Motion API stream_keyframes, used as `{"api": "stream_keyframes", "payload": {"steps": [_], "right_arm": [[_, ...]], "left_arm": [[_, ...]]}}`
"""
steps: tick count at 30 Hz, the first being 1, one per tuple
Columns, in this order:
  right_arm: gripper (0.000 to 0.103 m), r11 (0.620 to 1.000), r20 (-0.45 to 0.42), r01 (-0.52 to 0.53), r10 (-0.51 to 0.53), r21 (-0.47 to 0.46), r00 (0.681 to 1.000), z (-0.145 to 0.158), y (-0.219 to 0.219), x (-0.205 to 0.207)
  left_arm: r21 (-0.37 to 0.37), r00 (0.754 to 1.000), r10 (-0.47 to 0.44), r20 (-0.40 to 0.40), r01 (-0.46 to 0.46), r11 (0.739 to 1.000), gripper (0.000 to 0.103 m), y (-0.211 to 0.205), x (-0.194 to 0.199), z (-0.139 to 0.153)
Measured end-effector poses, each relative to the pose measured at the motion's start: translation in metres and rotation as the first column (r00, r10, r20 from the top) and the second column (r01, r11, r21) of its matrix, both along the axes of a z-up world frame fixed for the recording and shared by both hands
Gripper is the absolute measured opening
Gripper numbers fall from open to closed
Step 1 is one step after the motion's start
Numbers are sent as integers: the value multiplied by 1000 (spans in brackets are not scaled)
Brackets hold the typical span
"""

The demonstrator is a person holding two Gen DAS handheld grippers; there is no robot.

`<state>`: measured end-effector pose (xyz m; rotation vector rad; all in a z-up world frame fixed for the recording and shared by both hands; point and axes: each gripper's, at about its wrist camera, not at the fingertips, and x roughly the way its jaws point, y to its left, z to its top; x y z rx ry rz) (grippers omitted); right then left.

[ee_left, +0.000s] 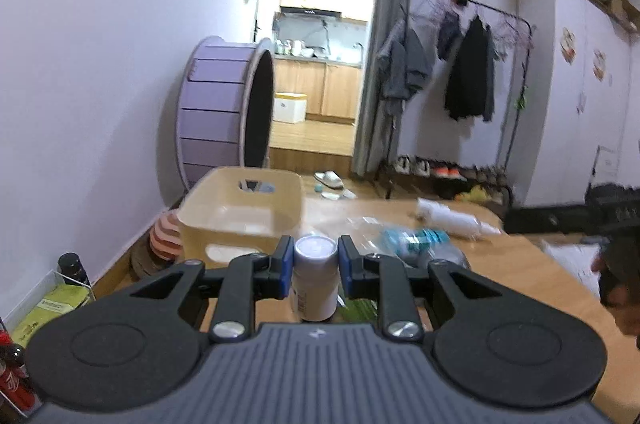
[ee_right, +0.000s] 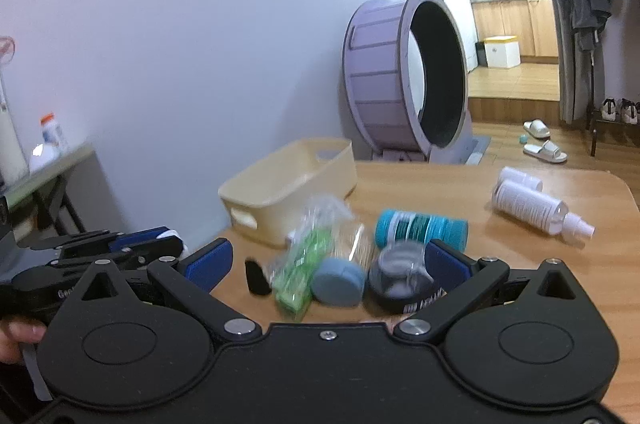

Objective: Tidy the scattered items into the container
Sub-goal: 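Lift the white pill bottle with the left gripper toward the cream basket, then open the left gripper to drop the bottle into the basket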

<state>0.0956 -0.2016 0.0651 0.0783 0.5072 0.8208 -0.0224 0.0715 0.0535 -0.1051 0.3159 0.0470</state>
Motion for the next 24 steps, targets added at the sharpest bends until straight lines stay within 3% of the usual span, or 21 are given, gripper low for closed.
{"api": "stream_keyframes", "payload": {"steps": [8,15,24], "right_arm": [[103,999,9,34,-34,37,999,-3,-5,13],[103,998,18,52,-53,35,998,-8,-9,21],[103,997,-9,71,-70,19,997,-19,-7,33]], "left_arm": [[22,999,32,6,-32,999,23,36,54,14],[52,998,43,-54,-40,998,23,51,109,-3],[2,996,15,-88,-15,1000,32,68,122,-15]]}}
